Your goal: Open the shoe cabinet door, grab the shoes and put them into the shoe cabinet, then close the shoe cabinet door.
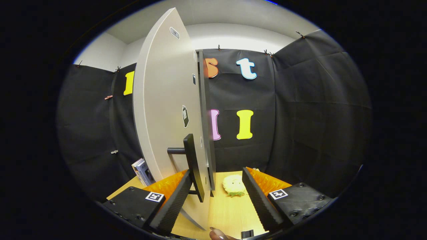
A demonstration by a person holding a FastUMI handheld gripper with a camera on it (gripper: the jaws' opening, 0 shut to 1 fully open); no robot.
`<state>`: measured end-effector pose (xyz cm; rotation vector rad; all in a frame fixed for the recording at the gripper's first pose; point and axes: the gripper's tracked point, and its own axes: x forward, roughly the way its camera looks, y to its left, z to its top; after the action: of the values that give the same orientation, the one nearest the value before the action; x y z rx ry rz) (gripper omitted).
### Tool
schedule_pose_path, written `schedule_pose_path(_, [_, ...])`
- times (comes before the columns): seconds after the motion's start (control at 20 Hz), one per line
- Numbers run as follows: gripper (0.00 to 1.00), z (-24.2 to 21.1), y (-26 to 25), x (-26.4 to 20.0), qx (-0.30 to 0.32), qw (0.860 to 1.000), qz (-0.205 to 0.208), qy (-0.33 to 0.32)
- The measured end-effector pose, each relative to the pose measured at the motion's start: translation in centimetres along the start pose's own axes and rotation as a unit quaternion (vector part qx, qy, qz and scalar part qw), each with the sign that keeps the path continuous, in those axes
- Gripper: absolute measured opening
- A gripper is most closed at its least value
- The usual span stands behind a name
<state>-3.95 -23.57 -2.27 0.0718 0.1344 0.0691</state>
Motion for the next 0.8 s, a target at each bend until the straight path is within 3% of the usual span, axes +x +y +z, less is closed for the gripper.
schedule_pose_path(0.45, [0.98, -0.6, 7.7, 1.5, -0.014, 0.999, 0.034, -0.002])
schedule_pose_path(0.8, [0.98, -0.7, 12.2, 3.3, -0.011, 1.0, 0.019, -0.001])
